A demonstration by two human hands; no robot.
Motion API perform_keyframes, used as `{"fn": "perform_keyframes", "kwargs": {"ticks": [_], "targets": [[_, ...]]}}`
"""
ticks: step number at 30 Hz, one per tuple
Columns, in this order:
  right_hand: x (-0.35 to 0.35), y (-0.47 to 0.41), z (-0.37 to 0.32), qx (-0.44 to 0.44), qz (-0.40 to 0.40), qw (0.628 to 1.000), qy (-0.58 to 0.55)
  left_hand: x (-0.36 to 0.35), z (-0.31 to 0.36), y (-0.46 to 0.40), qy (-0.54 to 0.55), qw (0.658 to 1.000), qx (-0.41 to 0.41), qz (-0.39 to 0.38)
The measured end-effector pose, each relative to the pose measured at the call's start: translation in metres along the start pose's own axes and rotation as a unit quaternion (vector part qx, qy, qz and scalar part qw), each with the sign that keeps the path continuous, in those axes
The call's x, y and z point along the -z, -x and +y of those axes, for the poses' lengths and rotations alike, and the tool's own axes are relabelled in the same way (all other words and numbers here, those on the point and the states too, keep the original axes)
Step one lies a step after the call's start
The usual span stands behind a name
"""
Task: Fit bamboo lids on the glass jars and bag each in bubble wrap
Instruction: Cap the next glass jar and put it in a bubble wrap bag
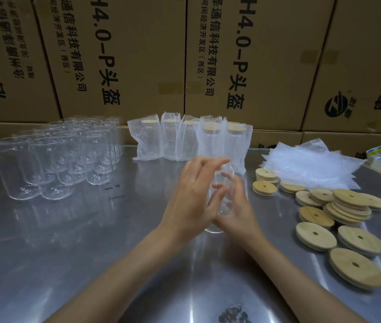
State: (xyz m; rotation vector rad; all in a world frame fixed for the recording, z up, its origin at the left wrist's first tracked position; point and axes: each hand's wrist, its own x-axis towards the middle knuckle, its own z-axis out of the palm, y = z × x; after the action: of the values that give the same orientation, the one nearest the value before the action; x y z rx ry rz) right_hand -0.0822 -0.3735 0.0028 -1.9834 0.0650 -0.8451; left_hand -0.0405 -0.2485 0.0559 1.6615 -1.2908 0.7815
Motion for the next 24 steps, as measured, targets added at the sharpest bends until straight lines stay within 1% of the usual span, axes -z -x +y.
{"fn": "perform_keyframes", "kwargs": {"ticks": [3,5,6,8,10,14,16,18,20,22,24], "targets": [[0.002,-0.002,0.005,-0.029,0.015,0.999,-0.037,-0.018,-0.005,0.006,0.056,0.996,0.063,0.013],[0.002,-0.005,0.007,-0.039,0.017,0.997,-0.056,-0.031,-0.008,0.016,0.117,0.984,0.135,0.001],[0.002,-0.006,0.008,-0.043,0.014,0.997,-0.06,-0.036,-0.008,0.022,0.162,0.97,0.182,-0.008],[0.004,-0.008,0.01,-0.057,0.004,0.996,-0.064,-0.043,-0.01,0.03,0.25,0.928,0.276,-0.023],[0.01,-0.006,0.01,-0.08,-0.027,0.995,-0.053,-0.046,-0.016,0.035,0.277,0.904,0.325,-0.035],[0.032,0.0,0.009,-0.118,-0.139,0.981,0.06,-0.046,-0.027,0.037,0.29,0.88,0.37,-0.063],[0.038,0.002,0.01,-0.132,-0.173,0.967,0.131,-0.045,-0.027,0.037,0.289,0.879,0.372,-0.068],[0.039,0.001,0.01,-0.137,-0.185,0.954,0.191,-0.044,-0.026,0.038,0.284,0.882,0.37,-0.072],[0.038,-0.002,0.012,-0.134,-0.158,0.952,0.224,-0.044,-0.027,0.039,0.278,0.883,0.371,-0.068],[0.042,-0.005,0.018,-0.122,-0.094,0.953,0.26,-0.043,-0.029,0.039,0.261,0.889,0.373,-0.053],[0.048,-0.008,0.028,-0.139,-0.038,0.946,0.291,-0.041,-0.031,0.04,0.244,0.893,0.377,-0.043]]}}
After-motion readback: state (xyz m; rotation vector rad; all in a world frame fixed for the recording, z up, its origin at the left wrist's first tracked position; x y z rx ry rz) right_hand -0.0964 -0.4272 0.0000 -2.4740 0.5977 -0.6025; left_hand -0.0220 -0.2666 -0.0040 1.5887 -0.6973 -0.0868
